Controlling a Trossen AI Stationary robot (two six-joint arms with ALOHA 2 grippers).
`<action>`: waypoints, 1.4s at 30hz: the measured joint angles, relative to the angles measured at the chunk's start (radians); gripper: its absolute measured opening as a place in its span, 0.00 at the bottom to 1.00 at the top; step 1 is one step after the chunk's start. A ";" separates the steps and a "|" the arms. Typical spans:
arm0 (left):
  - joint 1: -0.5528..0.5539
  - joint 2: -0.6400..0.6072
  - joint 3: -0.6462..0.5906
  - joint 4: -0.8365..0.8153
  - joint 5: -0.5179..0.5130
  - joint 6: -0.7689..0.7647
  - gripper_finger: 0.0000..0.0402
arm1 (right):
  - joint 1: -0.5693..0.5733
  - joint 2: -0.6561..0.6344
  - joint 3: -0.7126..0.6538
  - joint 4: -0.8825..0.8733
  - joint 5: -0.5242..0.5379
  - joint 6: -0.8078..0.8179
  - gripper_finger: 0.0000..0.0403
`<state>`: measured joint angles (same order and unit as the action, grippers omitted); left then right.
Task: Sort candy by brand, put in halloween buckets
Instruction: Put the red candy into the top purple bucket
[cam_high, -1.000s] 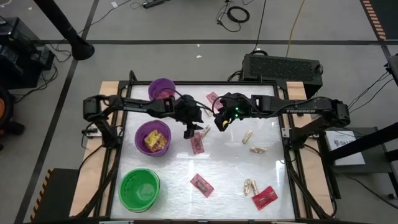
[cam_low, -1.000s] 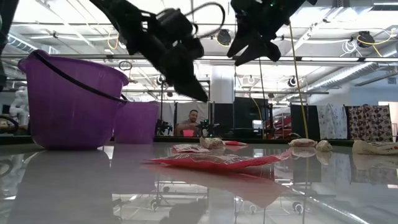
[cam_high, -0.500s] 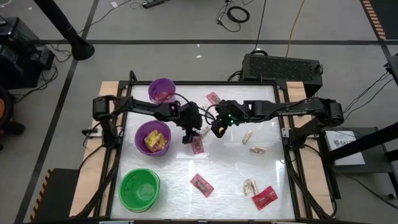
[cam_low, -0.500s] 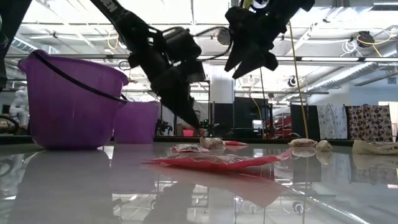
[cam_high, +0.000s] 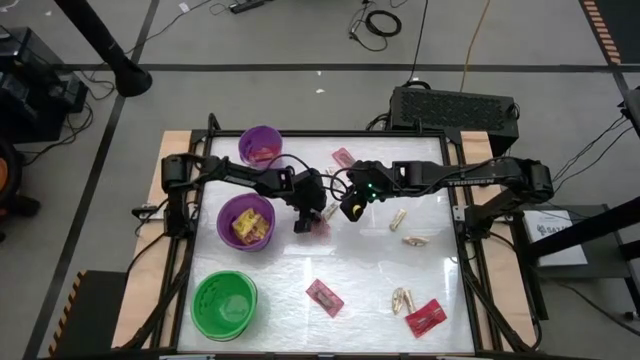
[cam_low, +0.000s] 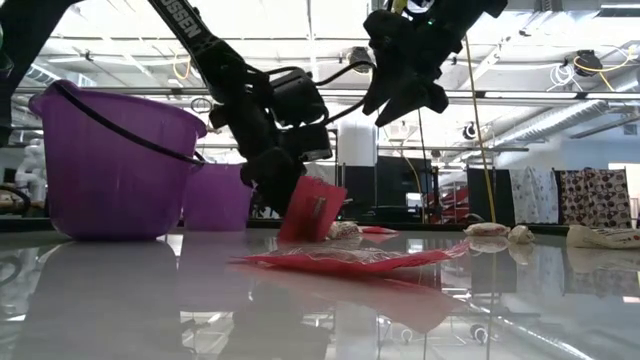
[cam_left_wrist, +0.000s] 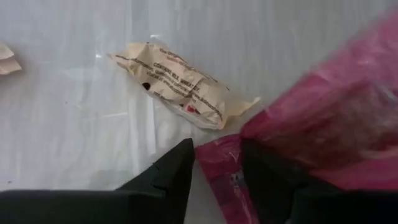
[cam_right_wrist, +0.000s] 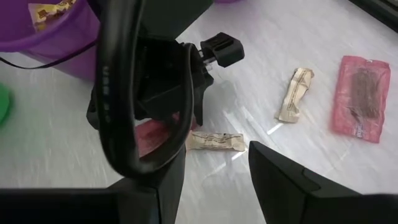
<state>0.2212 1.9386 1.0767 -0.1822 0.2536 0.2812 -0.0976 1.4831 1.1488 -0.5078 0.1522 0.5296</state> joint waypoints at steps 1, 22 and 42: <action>-0.001 0.000 0.000 0.000 -0.013 0.009 0.32 | -0.001 0.000 0.000 -0.001 0.000 -0.006 0.42; 0.029 -0.159 -0.008 -0.029 -0.196 0.055 0.01 | -0.066 -0.002 0.005 0.021 0.011 -0.090 0.42; 0.177 -0.620 -0.005 -0.048 -0.379 0.066 0.00 | -0.153 -0.002 0.004 0.050 0.005 -0.133 0.42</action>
<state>0.3977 1.3186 1.0714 -0.2302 -0.1253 0.3467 -0.2504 1.4811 1.1525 -0.4580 0.1575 0.3962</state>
